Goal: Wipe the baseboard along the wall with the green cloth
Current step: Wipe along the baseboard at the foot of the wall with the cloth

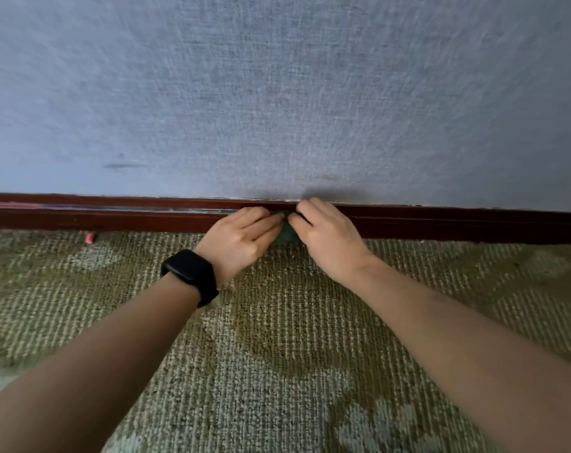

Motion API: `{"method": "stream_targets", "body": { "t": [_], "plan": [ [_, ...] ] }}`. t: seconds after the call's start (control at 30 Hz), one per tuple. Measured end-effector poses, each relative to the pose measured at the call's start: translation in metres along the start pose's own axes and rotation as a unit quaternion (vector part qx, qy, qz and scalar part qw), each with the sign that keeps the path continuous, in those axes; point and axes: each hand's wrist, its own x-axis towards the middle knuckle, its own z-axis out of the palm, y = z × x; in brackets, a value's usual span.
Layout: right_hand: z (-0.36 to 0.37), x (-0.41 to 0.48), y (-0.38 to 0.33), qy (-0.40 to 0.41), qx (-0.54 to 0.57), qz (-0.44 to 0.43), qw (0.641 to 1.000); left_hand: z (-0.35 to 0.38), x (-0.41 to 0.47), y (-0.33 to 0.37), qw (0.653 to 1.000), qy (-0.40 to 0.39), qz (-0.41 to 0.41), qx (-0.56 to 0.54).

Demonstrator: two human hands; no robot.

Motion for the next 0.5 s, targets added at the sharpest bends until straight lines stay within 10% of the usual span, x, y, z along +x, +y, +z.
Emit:
{"method": "stream_targets", "body": {
  "t": [0.5],
  "plan": [
    [-0.010, -0.030, 0.031, -0.046, -0.020, 0.074, 0.996, 0.020, 0.026, 0.018, 0.998, 0.035, 0.037, -0.040]
  ]
}}
